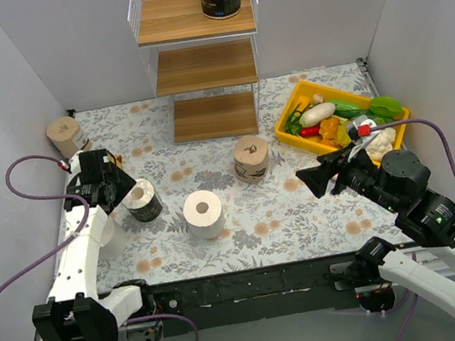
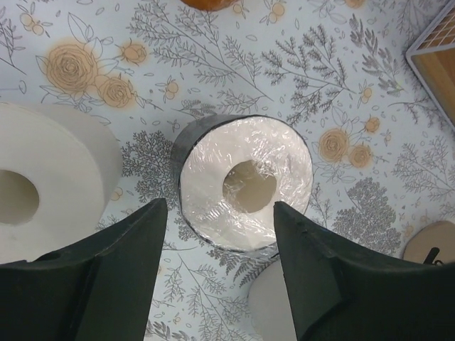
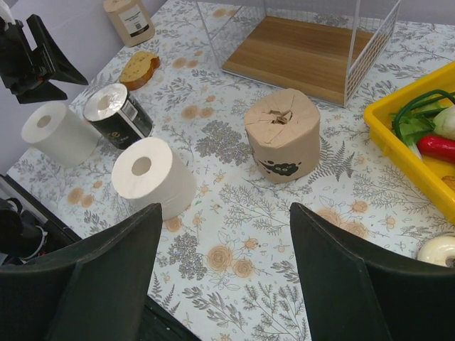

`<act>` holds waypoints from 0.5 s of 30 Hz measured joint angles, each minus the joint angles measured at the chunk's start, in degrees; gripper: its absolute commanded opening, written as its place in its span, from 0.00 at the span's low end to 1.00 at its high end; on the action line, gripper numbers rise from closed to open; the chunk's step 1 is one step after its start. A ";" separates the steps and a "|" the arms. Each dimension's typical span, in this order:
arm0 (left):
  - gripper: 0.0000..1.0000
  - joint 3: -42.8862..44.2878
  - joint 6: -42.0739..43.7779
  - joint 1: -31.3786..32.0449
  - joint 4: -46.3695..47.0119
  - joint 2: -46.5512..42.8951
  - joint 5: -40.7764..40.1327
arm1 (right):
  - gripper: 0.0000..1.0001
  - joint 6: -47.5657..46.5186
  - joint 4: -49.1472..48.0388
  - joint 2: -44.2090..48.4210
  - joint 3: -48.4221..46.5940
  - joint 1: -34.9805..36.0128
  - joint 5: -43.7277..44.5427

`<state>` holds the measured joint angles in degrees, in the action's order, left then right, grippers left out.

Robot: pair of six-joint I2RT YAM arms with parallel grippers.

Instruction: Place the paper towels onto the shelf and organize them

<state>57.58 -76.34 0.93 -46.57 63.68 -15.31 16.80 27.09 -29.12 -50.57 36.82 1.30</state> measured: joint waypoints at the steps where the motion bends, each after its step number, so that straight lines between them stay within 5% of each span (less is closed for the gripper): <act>1: 0.59 -0.76 0.28 0.00 0.15 -0.15 0.55 | 0.79 0.02 0.00 -0.09 0.02 0.00 -0.04; 15: 0.58 -6.08 1.16 0.00 3.08 1.01 2.84 | 0.79 1.09 -0.20 -0.22 0.87 0.00 -0.07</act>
<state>51.51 -75.18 0.93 -43.48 64.69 -12.47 17.89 26.89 -29.34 -49.69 36.82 1.23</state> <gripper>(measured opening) 0.587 0.793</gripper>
